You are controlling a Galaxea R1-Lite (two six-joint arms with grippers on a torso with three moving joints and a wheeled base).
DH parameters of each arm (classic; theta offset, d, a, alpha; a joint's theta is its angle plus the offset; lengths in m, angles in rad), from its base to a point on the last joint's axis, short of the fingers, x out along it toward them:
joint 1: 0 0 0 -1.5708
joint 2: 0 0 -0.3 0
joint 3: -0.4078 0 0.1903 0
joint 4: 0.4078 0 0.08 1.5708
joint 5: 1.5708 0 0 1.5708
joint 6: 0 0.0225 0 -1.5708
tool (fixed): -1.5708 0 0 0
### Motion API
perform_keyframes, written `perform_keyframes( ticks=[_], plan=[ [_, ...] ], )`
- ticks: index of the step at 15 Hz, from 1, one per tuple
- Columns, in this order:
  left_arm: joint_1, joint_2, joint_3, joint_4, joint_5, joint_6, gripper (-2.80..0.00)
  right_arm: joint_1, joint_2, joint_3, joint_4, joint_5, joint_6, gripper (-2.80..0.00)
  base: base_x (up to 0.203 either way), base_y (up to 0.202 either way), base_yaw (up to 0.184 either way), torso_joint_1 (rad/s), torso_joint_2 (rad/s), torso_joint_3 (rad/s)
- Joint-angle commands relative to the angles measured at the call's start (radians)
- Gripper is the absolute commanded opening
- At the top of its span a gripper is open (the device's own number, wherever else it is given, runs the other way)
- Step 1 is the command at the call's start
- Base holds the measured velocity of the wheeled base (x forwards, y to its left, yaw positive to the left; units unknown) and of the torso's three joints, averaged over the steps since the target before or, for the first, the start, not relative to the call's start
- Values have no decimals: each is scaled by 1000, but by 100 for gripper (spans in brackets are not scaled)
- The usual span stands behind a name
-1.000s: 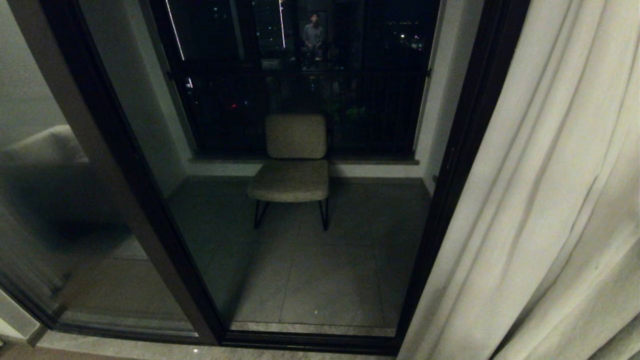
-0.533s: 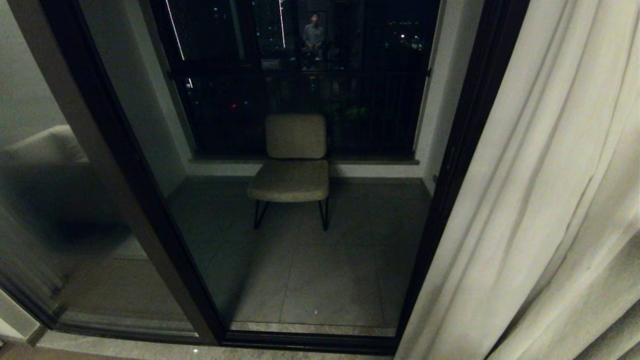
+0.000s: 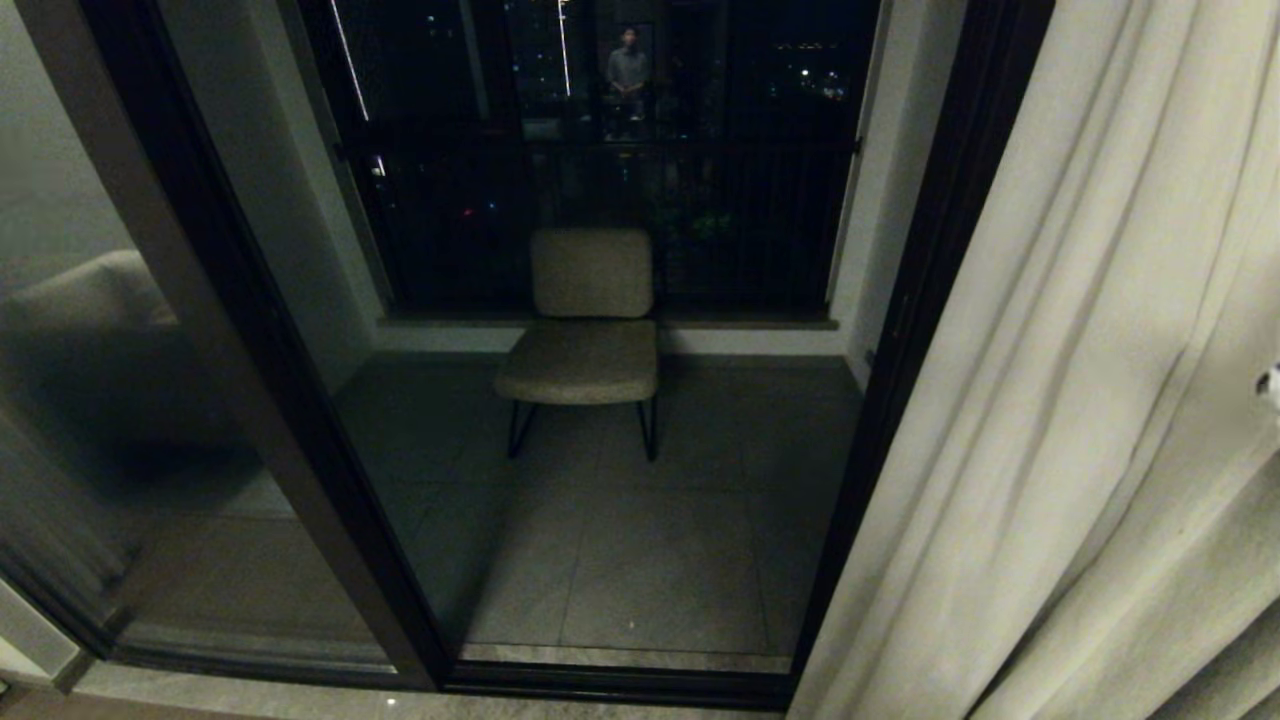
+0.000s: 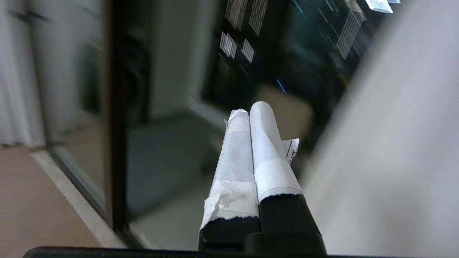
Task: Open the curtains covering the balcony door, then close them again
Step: Pull the inner curtains open on both sides
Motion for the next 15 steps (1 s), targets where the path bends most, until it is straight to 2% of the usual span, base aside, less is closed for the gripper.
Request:
perform_keyframes(
  ticks=[1,4,9,15],
  plan=[
    [0,0,0,0,0,-2,-280,120,161,-125,-62,-16,-2,-280,0,0,0,0,0,0],
    [0,0,0,0,0,-1,-280,196,314,-325,-90,-60,-3,-280,0,0,0,0,0,0],
    [0,0,0,0,0,0,-280,216,529,-565,-96,-106,-4,-280,0,0,0,0,0,0],
    [0,0,0,0,0,0,-280,203,695,-736,-95,-304,-8,-280,0,0,0,0,0,0]
  ],
)
